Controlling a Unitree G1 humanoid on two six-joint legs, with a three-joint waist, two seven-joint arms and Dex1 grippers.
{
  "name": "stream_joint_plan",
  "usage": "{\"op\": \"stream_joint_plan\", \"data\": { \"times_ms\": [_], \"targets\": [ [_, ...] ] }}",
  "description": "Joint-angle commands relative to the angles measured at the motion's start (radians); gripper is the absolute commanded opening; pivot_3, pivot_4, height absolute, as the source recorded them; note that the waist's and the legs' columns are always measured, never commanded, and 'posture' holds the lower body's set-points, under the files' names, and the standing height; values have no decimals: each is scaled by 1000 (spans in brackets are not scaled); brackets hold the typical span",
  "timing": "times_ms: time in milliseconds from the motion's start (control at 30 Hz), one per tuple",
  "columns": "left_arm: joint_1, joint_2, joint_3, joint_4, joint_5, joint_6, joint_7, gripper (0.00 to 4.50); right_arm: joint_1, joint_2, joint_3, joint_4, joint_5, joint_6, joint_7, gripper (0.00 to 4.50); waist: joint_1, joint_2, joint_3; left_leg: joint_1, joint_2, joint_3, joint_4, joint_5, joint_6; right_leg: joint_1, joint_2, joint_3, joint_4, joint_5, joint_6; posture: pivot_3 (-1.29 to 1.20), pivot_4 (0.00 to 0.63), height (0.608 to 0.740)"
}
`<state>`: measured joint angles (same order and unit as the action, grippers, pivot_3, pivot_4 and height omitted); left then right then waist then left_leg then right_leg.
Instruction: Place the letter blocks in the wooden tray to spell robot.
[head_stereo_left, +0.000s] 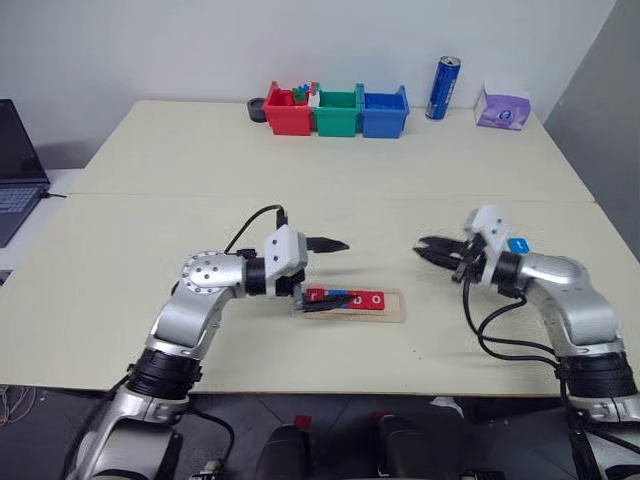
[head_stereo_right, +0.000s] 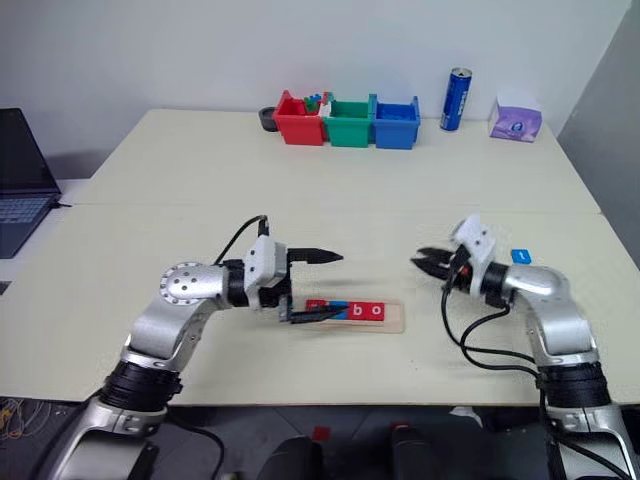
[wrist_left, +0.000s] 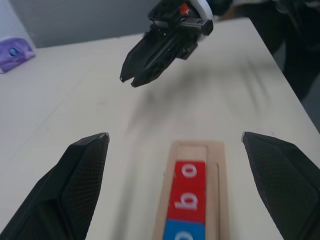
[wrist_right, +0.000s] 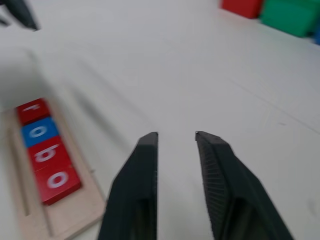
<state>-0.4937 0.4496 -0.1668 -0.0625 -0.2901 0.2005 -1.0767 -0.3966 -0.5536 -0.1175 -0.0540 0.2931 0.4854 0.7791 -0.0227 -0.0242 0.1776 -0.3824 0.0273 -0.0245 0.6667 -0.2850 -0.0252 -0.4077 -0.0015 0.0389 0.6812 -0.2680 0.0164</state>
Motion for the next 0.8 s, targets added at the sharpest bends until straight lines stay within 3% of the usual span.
{"op": "stream_joint_plan", "data": {
  "times_ms": [33, 200, 500, 800],
  "targets": [
    [-44, -48, -41, -25, 36, -1, 61, 4500, 35, -3, -105, -37, -53, 36, -196, 2597, 2, 0, 0, 0, 0, 0, 0, 0, 0, 0, 0, 0, 0, 0, 0, 0, 150, 740],
    [-83, -127, -98, 34, 100, -2, 132, 4500, 69, -9, -186, 26, -134, 33, -401, 4464, -3, 1, 0, 1, -1, 2, -1, 0, 0, 0, 0, 1, 0, 0, 0, 0, 150, 740],
    [-124, -237, -160, 37, 163, 61, 242, 4500, -15, 4, -232, 287, -101, -38, -443, 4487, -9, 2, -1, 2, -1, 3, -1, 0, 0, 0, 1, 3, 0, 0, 0, 0, 150, 740],
    [-130, -238, -148, 35, 165, 63, 258, 4500, -145, -1, -194, 565, -116, -134, -410, 4487, -8, 3, -1, 2, -1, 7, -1, 0, 0, 0, 1, 3, 0, 0, 0, 0, 150, 740]
  ]
}}
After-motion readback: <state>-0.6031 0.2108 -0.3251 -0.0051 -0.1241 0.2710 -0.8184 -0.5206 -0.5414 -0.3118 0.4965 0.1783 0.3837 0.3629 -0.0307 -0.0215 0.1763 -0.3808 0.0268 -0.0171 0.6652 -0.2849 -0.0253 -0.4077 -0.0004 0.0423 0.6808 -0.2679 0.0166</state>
